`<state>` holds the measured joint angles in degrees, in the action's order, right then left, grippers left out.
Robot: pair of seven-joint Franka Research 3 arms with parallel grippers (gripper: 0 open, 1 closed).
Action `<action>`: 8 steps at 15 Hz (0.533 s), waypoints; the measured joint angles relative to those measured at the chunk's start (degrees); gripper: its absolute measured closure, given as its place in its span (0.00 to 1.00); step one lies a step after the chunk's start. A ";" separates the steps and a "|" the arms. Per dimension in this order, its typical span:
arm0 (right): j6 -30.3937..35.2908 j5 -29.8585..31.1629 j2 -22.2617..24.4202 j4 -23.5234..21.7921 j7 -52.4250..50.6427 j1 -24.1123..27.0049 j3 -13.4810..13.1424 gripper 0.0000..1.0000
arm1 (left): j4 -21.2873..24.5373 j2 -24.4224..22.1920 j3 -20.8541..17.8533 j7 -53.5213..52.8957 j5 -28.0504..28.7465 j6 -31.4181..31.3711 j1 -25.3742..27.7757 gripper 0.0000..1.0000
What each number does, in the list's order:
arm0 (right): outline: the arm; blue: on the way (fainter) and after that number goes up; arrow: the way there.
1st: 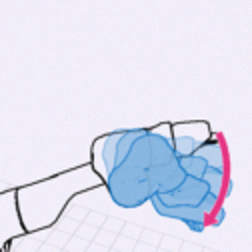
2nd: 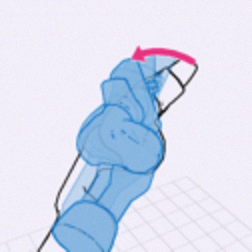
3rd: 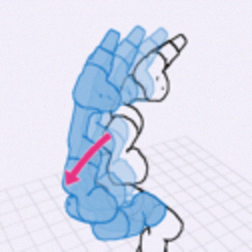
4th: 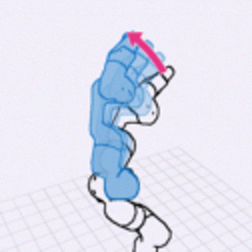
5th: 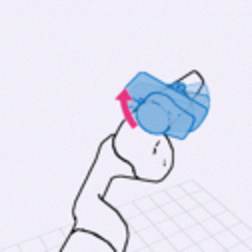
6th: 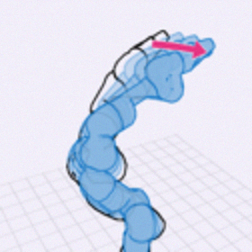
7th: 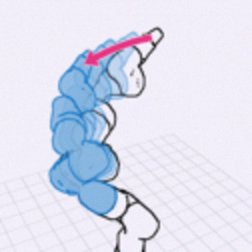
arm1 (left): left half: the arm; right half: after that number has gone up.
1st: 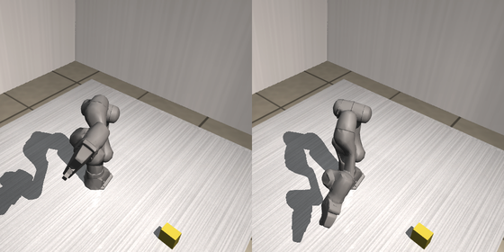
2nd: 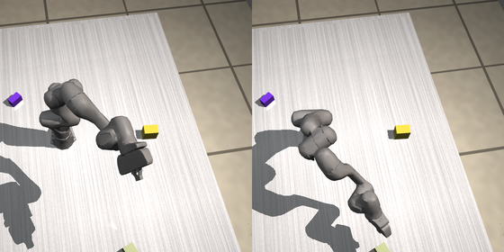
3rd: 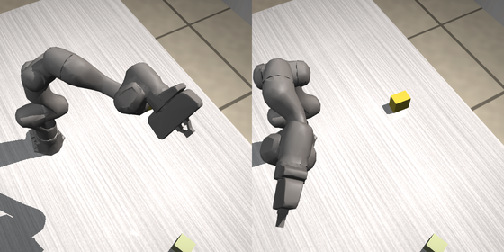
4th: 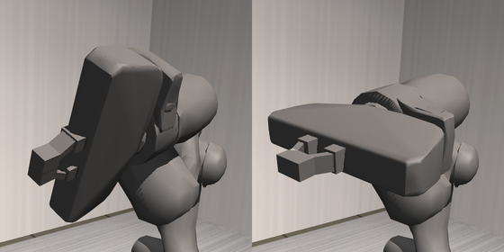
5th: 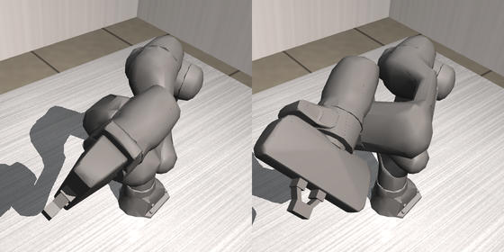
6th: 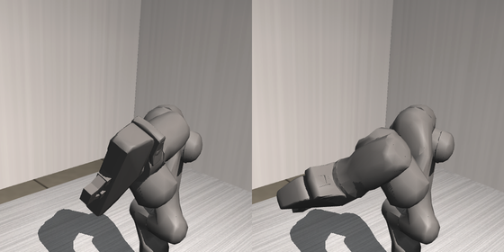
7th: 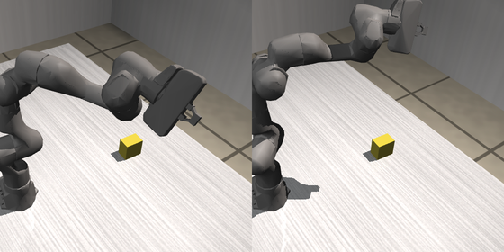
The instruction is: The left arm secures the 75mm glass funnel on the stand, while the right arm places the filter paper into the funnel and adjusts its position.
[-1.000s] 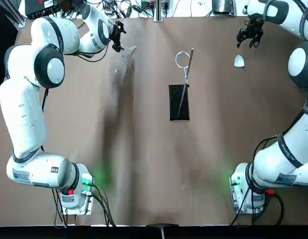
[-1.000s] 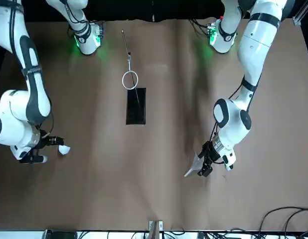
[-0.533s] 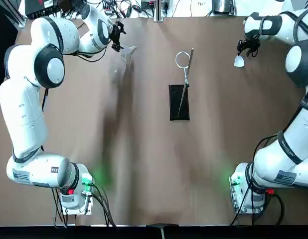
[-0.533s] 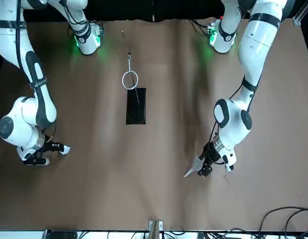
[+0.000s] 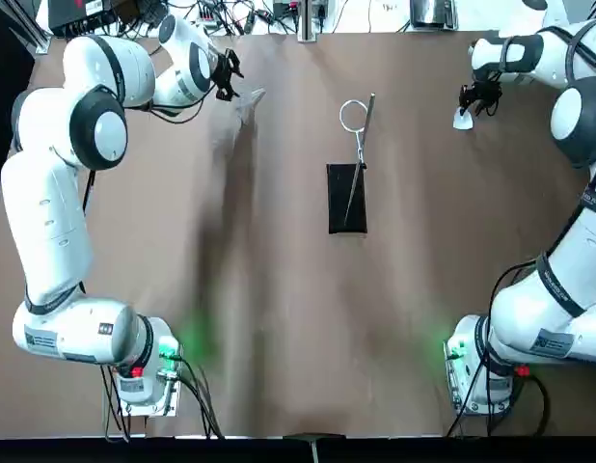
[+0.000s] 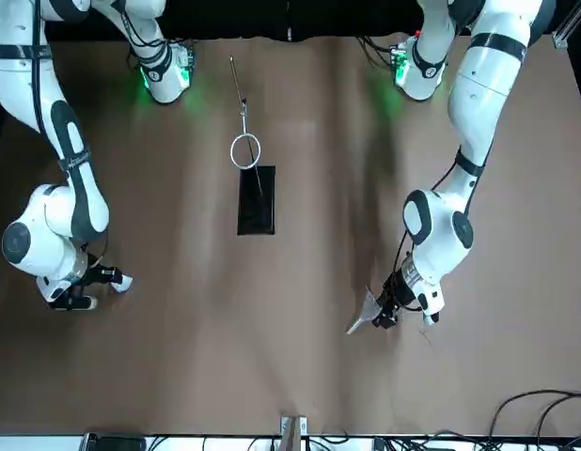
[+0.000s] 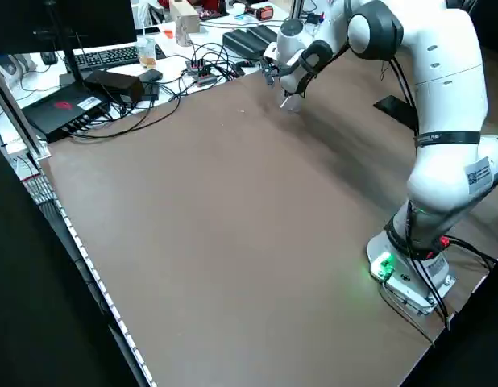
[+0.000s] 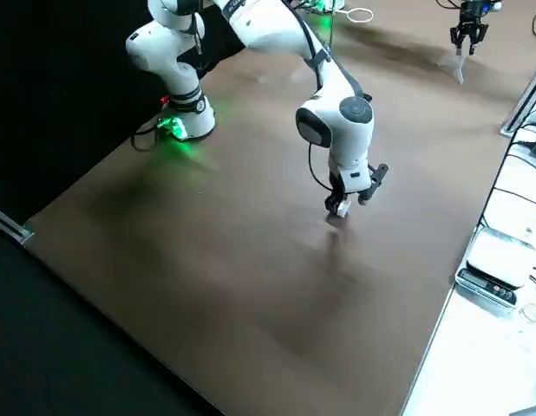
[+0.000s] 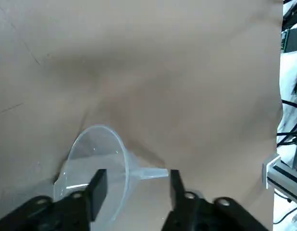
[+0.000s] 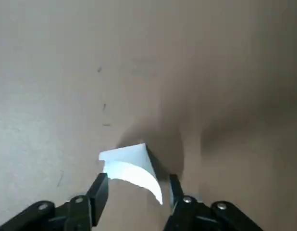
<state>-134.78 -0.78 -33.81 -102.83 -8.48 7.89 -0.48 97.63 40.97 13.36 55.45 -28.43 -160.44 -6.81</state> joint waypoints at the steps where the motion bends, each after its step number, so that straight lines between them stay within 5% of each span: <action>1: 0.00 0.59 -0.16 -0.11 0.00 0.05 -0.01 0.42 | 0.00 0.00 0.00 0.00 0.00 -0.03 0.00 0.59; 6: -0.06 1.21 -0.88 -0.18 -0.05 0.11 -0.01 0.43 | -0.09 0.00 0.00 0.06 0.00 -0.20 0.01 0.84; 8: -0.06 1.24 -1.15 -0.19 -0.06 0.12 -0.02 0.52 | -0.23 -0.01 0.00 0.15 0.00 -0.29 0.03 0.92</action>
<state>-134.84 0.46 -34.96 -103.02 -8.54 8.01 -0.49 97.40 40.96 13.36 55.60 -28.43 -160.73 -6.78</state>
